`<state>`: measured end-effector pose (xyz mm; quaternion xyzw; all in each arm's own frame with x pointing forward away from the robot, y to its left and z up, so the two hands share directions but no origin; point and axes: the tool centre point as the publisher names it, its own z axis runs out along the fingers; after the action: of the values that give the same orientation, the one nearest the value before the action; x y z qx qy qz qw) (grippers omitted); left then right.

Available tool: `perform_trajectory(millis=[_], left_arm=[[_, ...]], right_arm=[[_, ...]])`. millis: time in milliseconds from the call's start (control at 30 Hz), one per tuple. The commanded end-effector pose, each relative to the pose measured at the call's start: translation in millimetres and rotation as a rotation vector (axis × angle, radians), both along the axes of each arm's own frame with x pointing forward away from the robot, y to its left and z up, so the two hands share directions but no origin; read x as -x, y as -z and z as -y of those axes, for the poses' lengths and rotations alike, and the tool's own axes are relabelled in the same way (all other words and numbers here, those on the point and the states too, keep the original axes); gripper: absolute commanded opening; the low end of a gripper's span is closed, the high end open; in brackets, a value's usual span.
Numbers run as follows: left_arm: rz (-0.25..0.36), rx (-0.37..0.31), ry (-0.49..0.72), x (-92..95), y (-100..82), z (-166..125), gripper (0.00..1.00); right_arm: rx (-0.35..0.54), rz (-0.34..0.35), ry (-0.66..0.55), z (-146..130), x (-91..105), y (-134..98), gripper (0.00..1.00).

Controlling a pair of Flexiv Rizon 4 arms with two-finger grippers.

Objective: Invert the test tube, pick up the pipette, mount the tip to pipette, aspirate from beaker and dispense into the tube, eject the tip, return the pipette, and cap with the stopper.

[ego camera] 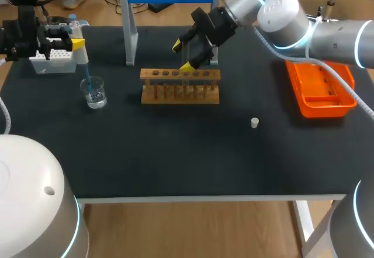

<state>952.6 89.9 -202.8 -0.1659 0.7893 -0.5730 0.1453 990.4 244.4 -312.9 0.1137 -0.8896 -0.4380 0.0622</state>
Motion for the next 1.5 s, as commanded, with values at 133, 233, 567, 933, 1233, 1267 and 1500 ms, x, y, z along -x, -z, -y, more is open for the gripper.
perform_trajectory(millis=[133, 233, 567, 933, 1233, 1267, 1500], left_arm=[[-0.001, -0.002, -0.002, 0.5, -0.8, 0.4, 0.0], [-0.001, -0.002, -0.002, 0.5, -0.8, 0.4, 0.0], [0.002, -0.005, -0.003, 2.0, -10.1, 3.9, 0.0], [0.021, -0.049, -0.024, 11.2, -43.9, 15.1, 0.0], [0.043, -0.067, -0.053, 14.5, -71.0, 18.2, 0.0], [0.043, -0.07, -0.054, 14.8, -74.8, 18.9, 0.0], [0.034, -0.055, -0.072, 17.7, -110.2, 27.6, 0.0]], right_arm=[[0.005, -0.001, -0.001, 0.1, -1.3, -0.8, 1.0], [0.005, -0.001, -0.001, 0.1, -1.3, -0.8, 1.0], [0.005, -0.001, -0.001, 0.1, -1.3, -0.8, 1.0], [0.005, -0.001, -0.001, 0.1, -1.3, -0.8, 1.0], [0.005, -0.001, -0.001, 0.1, -1.3, -0.8, 1.0], [0.005, -0.001, -0.001, 0.1, -1.3, -0.8, 1.0], [0.005, -0.001, -0.001, 0.1, -1.3, -0.8, 1.0]])
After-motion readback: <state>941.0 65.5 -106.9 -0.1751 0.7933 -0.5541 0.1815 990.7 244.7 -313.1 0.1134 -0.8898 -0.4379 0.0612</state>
